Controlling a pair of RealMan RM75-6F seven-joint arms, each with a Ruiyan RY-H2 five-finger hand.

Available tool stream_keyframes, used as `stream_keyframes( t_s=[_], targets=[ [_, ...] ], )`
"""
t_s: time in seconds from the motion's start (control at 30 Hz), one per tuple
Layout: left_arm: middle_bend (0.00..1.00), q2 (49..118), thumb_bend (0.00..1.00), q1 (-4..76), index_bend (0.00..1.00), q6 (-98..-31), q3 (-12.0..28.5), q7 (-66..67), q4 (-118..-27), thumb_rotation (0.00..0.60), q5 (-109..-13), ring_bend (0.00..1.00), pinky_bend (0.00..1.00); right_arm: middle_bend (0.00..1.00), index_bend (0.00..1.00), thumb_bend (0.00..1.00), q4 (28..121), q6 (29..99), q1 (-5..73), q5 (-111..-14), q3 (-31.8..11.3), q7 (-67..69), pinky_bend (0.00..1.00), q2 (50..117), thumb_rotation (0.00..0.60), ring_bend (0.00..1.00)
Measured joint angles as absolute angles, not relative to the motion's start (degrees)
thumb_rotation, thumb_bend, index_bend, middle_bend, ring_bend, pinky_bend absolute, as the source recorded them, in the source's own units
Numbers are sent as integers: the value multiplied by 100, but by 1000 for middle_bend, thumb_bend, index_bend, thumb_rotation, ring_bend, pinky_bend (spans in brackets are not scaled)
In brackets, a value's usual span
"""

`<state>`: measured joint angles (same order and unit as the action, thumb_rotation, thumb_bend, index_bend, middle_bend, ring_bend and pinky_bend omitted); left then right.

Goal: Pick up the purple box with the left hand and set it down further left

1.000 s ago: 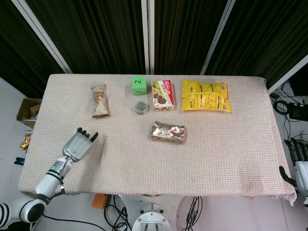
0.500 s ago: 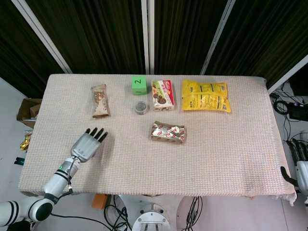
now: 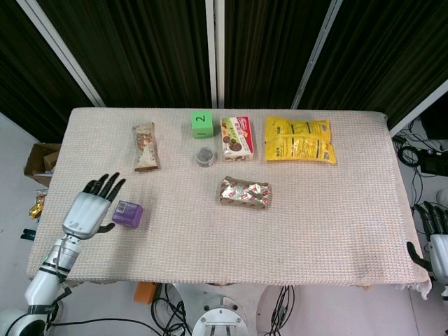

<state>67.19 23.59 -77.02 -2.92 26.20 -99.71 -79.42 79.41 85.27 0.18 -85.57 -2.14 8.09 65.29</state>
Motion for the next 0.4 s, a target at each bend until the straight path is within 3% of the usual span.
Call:
stream_keyframes(
  t_s=[0.23,0.4],
  targets=[
    [16,6651,46,929,0,-9604,-552,499,-8636,436,-8730,52,186,0,0,282,7442,8887,-81,-8730,-196,843,0,6844,600,0],
    [16,6612,47,404,0,-9803,-750,-26,-8257,432,-8897,52,186,0,0,281,7231,8948,-140,-8752,-175,883,0,7008,600,0]
  ],
)
